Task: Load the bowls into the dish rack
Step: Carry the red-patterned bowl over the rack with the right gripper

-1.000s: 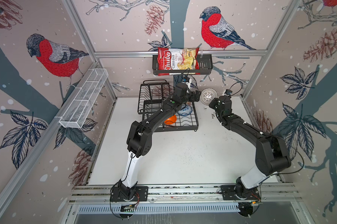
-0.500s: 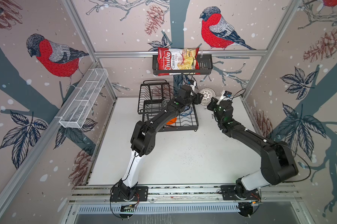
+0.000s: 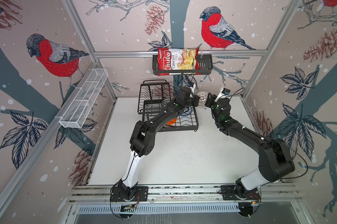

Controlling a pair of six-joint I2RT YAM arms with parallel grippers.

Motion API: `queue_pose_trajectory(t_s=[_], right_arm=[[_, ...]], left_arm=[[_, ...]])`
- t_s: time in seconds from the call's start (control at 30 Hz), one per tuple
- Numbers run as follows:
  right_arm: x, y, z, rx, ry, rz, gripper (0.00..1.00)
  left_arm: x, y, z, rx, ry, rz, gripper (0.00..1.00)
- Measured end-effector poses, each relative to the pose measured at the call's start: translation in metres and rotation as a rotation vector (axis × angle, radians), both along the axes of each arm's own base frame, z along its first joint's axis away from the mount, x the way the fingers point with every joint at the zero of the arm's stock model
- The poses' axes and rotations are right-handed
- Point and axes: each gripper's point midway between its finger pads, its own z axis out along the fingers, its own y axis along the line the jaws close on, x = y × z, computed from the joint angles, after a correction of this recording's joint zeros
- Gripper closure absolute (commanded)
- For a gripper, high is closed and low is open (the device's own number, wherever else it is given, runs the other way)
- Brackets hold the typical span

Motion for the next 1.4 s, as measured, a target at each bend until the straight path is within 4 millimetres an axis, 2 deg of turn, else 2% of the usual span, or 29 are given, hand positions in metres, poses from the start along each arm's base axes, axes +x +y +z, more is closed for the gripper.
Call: queue_pose_trajectory(t_s=[0.1,0.2,0.3,0.4,0.5,0.57,0.7,0.87,1.03,1.2,1.4], right_arm=[[0.001,0.006,0.008,0.035,0.014,0.036,0.35],[0.000,0.010,0.005,0.109,0.057,0.077,0.26],[0.001,0.011,-0.003,0.235,0.102,0.119,0.08],[-0.004,0.023,-0.016,0.341,0.152,0.191,0.00],[-0.013,0.038,-0.020,0.428,0.178,0.271,0.00],[-0.022,0.038,-0.016,0.475,0.170,0.285,0.00],[-0.047,0.032,0.009,0.548,0.106,0.303,0.00],[-0.067,0.039,0.036,0.600,0.039,0.348,0.00],[-0.070,0.046,0.036,0.672,0.042,0.382,0.00],[-0.070,0.045,0.028,0.722,0.058,0.383,0.01],[-0.061,0.037,0.028,0.773,0.032,0.383,0.13]], left_arm=[[-0.007,0.018,-0.002,0.007,-0.014,0.037,1.00],[-0.008,0.039,0.013,-0.017,-0.079,0.105,1.00],[-0.007,0.050,0.027,-0.051,-0.147,0.155,1.00],[-0.007,0.056,0.027,-0.067,-0.198,0.176,1.00],[-0.007,0.061,0.019,-0.071,-0.227,0.201,1.00],[-0.006,0.065,0.016,-0.069,-0.241,0.223,1.00],[-0.003,0.067,0.026,-0.091,-0.300,0.245,1.00],[-0.008,0.054,0.027,-0.094,-0.347,0.241,1.00],[-0.020,0.030,0.019,-0.052,-0.372,0.207,1.00],[-0.024,0.027,0.023,-0.049,-0.414,0.231,1.00],[-0.043,0.013,0.027,-0.061,-0.479,0.216,1.00]])
